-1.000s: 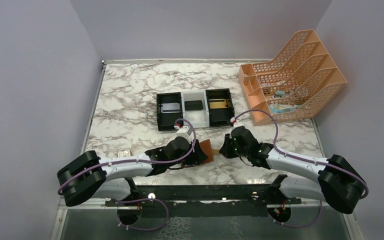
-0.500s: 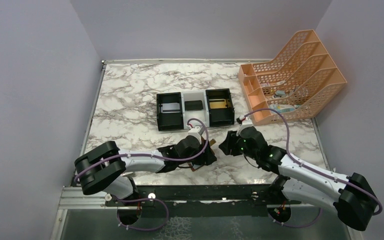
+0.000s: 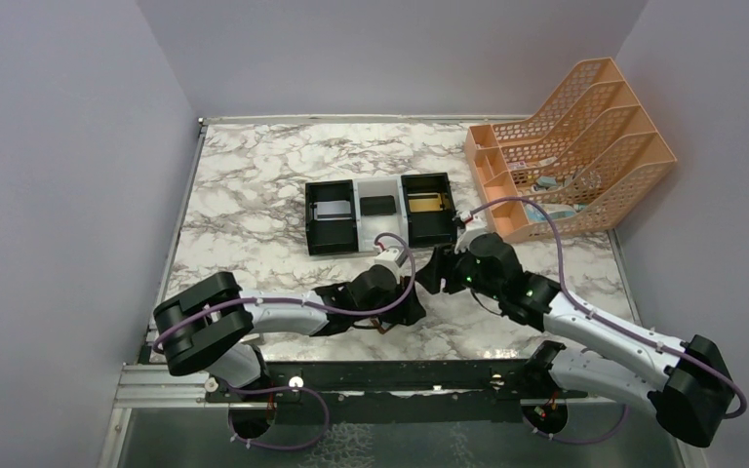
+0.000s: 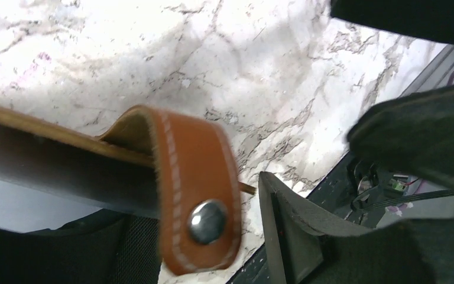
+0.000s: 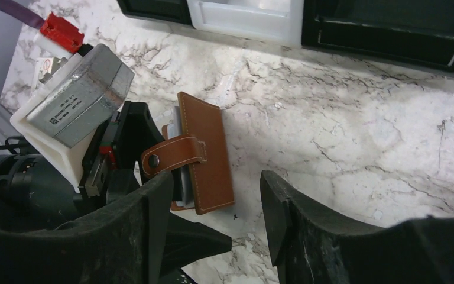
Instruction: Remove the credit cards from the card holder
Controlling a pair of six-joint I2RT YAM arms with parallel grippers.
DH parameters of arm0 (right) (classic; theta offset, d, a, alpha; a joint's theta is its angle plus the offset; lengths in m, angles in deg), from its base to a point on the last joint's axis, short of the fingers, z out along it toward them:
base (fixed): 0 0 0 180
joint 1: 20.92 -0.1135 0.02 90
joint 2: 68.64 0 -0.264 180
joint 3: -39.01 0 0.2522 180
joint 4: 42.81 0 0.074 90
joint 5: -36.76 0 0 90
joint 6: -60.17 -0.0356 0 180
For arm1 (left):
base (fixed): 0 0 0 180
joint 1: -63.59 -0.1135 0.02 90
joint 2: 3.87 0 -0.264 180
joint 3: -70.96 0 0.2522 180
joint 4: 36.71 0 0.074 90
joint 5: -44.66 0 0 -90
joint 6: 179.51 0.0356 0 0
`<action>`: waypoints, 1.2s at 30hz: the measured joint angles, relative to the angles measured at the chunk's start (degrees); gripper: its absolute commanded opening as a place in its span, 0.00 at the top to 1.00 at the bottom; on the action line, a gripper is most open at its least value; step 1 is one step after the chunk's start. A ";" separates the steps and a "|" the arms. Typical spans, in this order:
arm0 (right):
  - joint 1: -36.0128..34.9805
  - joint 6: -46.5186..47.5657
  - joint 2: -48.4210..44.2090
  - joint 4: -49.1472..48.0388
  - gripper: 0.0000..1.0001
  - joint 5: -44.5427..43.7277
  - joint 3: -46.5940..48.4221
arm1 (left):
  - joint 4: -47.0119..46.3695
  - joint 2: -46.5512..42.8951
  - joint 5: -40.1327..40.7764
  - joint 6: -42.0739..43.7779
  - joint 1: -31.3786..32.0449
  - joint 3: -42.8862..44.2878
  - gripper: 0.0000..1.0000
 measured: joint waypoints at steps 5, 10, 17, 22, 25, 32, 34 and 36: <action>0.00 1.84 3.04 -0.15 0.42 1.99 2.69 | 0.68 -1.57 0.13 2.23 0.07 1.01 0.43; 0.00 2.47 7.87 -0.70 0.42 2.16 4.92 | 0.72 -4.11 1.57 4.31 0.22 1.03 0.44; 1.51 1.75 9.14 -1.09 0.42 2.21 4.83 | 1.42 -4.44 5.84 8.04 0.22 2.89 0.56; 4.55 1.60 9.14 -1.75 0.43 3.48 4.22 | 1.55 -4.13 9.64 9.60 0.22 3.93 0.60; 6.12 1.62 9.31 -2.58 0.43 5.11 2.91 | 1.64 -3.41 11.34 10.75 0.13 4.57 0.62; 7.15 1.64 10.49 -3.87 0.43 8.41 0.55 | 1.79 -1.40 13.11 12.59 -1.36 5.60 0.68; 7.32 1.64 10.49 -4.44 0.43 8.59 -0.02 | 2.03 -1.11 13.11 12.83 -1.95 5.60 0.69; 7.61 1.66 10.49 -4.70 0.43 8.61 -0.57 | 2.01 -0.87 13.07 13.18 -2.84 5.60 0.70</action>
